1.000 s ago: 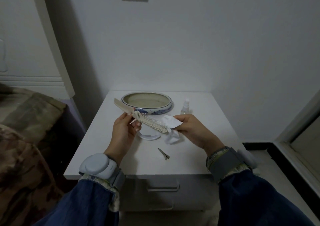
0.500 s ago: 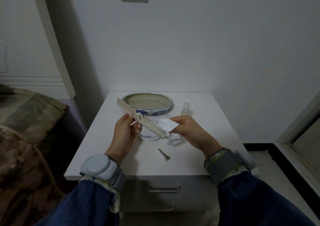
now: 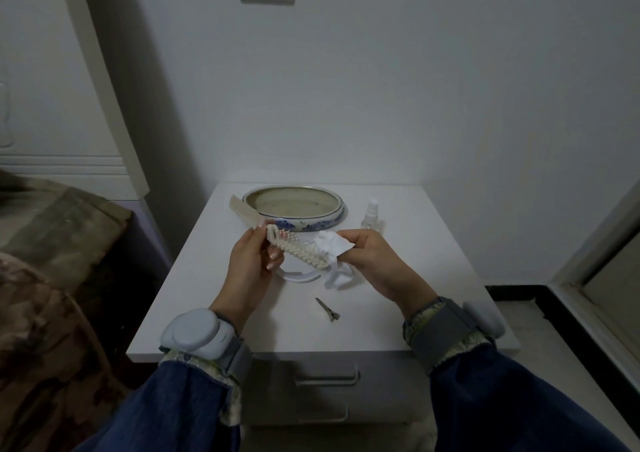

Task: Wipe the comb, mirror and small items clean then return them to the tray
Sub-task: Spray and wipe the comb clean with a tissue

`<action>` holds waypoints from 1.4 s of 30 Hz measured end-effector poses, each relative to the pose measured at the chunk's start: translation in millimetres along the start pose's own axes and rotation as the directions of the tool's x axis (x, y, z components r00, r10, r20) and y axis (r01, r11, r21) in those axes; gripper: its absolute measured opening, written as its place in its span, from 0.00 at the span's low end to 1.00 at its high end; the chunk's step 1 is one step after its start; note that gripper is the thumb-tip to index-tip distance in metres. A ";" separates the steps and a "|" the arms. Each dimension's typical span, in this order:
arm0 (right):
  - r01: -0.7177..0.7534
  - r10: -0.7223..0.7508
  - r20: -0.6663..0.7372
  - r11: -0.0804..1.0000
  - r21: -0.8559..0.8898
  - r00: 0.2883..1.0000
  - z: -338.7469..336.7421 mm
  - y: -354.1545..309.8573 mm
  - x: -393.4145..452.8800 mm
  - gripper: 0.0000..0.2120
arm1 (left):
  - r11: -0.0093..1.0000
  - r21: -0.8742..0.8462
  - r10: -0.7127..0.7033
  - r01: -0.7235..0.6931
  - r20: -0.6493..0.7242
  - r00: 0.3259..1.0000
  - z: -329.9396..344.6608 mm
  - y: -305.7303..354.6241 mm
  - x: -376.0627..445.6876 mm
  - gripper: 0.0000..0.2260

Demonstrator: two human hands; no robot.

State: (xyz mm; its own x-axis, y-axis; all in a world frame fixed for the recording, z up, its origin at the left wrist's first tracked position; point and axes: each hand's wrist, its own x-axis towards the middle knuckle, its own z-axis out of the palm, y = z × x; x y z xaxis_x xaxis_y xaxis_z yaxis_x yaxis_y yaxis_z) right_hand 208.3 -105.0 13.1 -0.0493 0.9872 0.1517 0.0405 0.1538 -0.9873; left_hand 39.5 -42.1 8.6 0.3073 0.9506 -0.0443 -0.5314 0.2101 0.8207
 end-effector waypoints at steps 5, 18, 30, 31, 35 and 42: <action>0.016 0.002 -0.091 0.982 0.191 0.996 -8.7 -4.2 0.2 0.14 | 1.000 -0.002 0.021 -0.021 0.000 1.000 0.5 1.2 -0.5 0.11; -0.045 0.044 0.050 0.999 0.007 0.998 -0.4 5.0 -0.8 0.10 | 1.000 0.022 -0.010 0.009 0.032 0.999 3.2 0.1 -1.4 0.11; -0.077 0.067 0.126 0.994 0.076 0.990 3.1 3.8 -0.5 0.15 | 0.999 0.032 -0.032 0.030 0.064 0.997 2.4 -4.0 -1.4 0.10; -0.073 0.061 0.120 0.993 0.097 0.991 4.2 3.6 -0.6 0.15 | 0.999 0.034 -0.028 0.026 0.071 0.997 2.6 -3.6 -1.5 0.10; -0.033 0.029 0.022 0.971 0.237 0.999 1.4 -0.5 0.6 0.12 | 0.999 0.041 -0.014 0.010 0.076 0.997 3.5 -2.8 -2.2 0.10; -0.078 0.079 -0.026 0.996 0.052 0.997 2.4 8.1 1.4 0.16 | 0.999 0.036 -0.018 0.015 0.071 0.997 3.3 -3.6 -1.7 0.09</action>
State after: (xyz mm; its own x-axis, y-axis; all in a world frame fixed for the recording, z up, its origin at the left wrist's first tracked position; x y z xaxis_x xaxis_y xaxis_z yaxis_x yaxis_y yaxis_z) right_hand 206.2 -102.5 5.2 -0.0203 0.9970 0.0745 -0.0072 0.0744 -0.9972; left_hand 43.5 -45.3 7.6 0.3718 0.9281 -0.0188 -0.4975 0.2163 0.8401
